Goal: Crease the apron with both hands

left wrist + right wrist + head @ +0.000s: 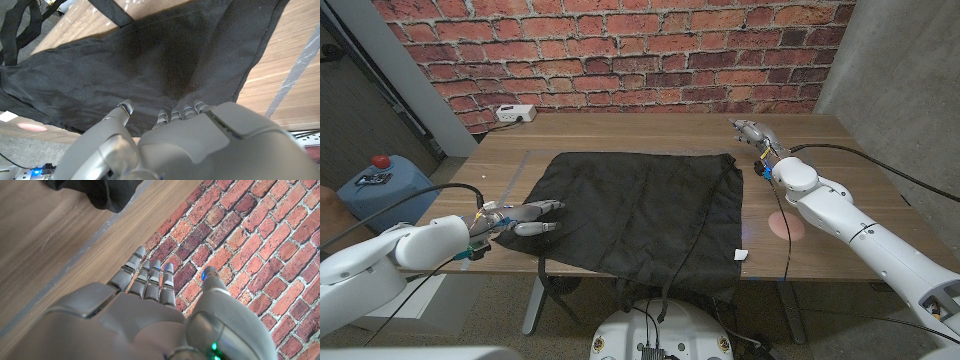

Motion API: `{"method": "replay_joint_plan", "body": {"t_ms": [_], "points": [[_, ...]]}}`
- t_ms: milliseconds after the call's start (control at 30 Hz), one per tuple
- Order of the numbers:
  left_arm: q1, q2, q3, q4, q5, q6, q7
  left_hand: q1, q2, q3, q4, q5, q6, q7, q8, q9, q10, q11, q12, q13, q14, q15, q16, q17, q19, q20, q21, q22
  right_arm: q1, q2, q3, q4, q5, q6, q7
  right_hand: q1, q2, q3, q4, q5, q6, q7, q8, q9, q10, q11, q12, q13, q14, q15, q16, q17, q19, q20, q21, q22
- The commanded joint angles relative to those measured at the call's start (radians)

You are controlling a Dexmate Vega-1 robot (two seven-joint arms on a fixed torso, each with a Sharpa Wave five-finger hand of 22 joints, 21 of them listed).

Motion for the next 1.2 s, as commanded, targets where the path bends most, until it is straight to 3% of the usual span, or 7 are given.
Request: {"method": "replay_joint_plan", "body": {"t_ms": [33, 433, 900, 1200], "points": [[-0.02, -0.017, 0.048, -0.018, 0.094, 0.057, 0.066, -0.012, -0.001, -0.001, 0.011, -0.003, -0.016, 0.003, -0.001, 0.0, -0.051, 0.009, -0.001, 0.001, -0.1, 0.005, 0.001, 0.005, -0.016, -0.001, -0.002, 0.003, 0.001, 0.005, 0.003, 0.017, 0.0, 0.02, 0.003, 0.01, 0.001, -0.002, 0.002, -0.001, 0.011, 0.0, 0.001, 0.003, 0.008, 0.001, 0.002, 0.001, 0.007, -0.004, 0.003, 0.004, 0.011, 0.002, -0.001, 0.002], [-0.048, -0.024, 0.136, -0.02, 0.167, 0.112, 0.195, -0.023, -0.004, -0.004, 0.021, -0.009, -0.025, 0.004, 0.0, 0.0, -0.055, 0.009, 0.001, 0.001, -0.096, 0.009, 0.006, 0.005, -0.022, 0.001, 0.0, 0.003, 0.01, 0.03, 0.01, 0.083, 0.002, 0.104, 0.009, 0.013, 0.002, -0.004, 0.003, -0.001, 0.012, -0.001, -0.001, 0.003, 0.007, -0.001, -0.001, 0.0, 0.006, -0.005, 0.001, 0.004, 0.009, 0.001, -0.003, 0.002], [-0.122, 0.054, 0.249, 0.002, 0.116, 0.191, 0.184, -0.042, -0.004, -0.007, 0.037, -0.018, -0.065, -0.008, -0.005, 0.0, -0.062, 0.007, 0.002, 0.001, -0.1, 0.012, 0.008, 0.006, -0.045, -0.002, -0.003, 0.003, 0.004, 0.039, 0.014, 0.103, 0.004, 0.125, 0.001, 0.016, 0.003, -0.006, 0.005, -0.001, 0.014, -0.002, -0.003, 0.002, 0.008, -0.002, -0.003, 0.0, 0.006, -0.006, 0.0, 0.005, 0.008, 0.0, -0.004, 0.002], [-0.153, 0.113, 0.298, 0.015, 0.06, 0.21, 0.2, -0.086, -0.017, -0.028, 0.066, -0.036, -0.062, -0.009, 0.003, 0.0, -0.061, 0.005, 0.006, 0.001, -0.102, 0.011, 0.012, 0.013, -0.053, -0.007, 0.001, 0.003, 0.005, 0.036, 0.016, 0.096, 0.002, 0.116, -0.004, 0.017, 0.005, -0.008, 0.007, -0.001, 0.017, -0.004, -0.003, 0.002, 0.01, -0.001, -0.005, 0.0, 0.005, -0.006, -0.001, 0.006, 0.007, -0.001, -0.005, 0.002]]}}
